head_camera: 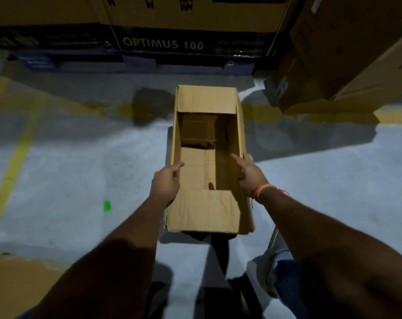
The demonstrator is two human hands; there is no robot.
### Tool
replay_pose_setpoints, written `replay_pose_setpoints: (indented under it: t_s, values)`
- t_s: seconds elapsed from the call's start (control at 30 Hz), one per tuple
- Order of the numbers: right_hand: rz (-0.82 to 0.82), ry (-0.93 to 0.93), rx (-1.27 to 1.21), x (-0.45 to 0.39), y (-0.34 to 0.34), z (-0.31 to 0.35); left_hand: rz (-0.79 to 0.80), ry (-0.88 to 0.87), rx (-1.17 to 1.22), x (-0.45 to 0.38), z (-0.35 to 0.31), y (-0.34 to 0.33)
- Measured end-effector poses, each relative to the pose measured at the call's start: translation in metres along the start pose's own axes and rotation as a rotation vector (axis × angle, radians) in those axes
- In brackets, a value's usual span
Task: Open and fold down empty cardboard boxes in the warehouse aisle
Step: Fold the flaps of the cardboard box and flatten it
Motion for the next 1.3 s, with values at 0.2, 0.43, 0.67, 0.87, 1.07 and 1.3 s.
replay_pose_setpoints:
  t_s: [0.2,0.43,0.67,0.87,1.07,1.3]
  values:
    - [0.152,-0.102,0.164,0.019,-0.023,0.008,0.229,0.167,-0.204,0.011,-0.012,0.011]
    - [0.074,0.021,0.026,0.089,-0.002,0.042,0.132,0.104,-0.021,0.073,-0.051,0.03]
    - [0.343,0.065,0.6,0.13,-0.074,0.034,0.507,0.008,-0.547,0.138,-0.022,-0.042]
    - [0.201,-0.077,0.811,0.099,-0.094,0.014,0.33,0.085,-0.842,0.114,-0.005,-0.051]
    - [0.192,-0.317,0.315,0.058,-0.101,-0.028,0.44,0.152,-0.808,0.09,0.021,-0.063]
    - [0.038,-0.347,-0.639,0.058,-0.104,-0.039,0.53,0.163,-0.688,0.079,0.029,-0.065]
Point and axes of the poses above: each hand's wrist, its own x-axis away from the middle knuckle, its own y-axis out of the back of the hand, z = x × y, the point moved 6 cm from there along -x, towards the middle knuckle, and after that the axes turned 12 degrees about z, right-handed, at the moved point
